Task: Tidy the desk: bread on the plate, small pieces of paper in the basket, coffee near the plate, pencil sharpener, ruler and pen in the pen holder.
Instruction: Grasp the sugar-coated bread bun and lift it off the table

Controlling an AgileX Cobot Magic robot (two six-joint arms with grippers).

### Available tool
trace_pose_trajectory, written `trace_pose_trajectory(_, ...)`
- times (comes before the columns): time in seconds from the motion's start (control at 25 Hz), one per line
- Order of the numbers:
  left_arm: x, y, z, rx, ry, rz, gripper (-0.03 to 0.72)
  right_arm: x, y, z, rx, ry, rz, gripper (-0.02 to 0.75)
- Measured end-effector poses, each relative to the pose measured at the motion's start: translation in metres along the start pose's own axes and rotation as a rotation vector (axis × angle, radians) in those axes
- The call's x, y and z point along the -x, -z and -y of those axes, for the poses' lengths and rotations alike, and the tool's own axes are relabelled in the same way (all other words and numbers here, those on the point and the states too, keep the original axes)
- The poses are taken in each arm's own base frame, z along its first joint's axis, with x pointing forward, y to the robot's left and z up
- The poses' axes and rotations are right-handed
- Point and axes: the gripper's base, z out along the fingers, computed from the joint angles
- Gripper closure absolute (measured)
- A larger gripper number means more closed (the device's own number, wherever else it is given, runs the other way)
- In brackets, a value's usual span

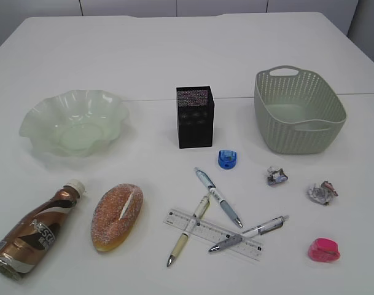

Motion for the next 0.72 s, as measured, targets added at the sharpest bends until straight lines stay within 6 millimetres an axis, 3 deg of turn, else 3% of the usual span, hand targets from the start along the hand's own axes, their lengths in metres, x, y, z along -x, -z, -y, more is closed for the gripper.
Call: trace_pose_trajectory(0.72,0.0000,0.0000,-0.0002,0.002,-0.001,0.000,0.276,0.0000,0.0000,0.0000,0.000,0.000,0.000,0.197)
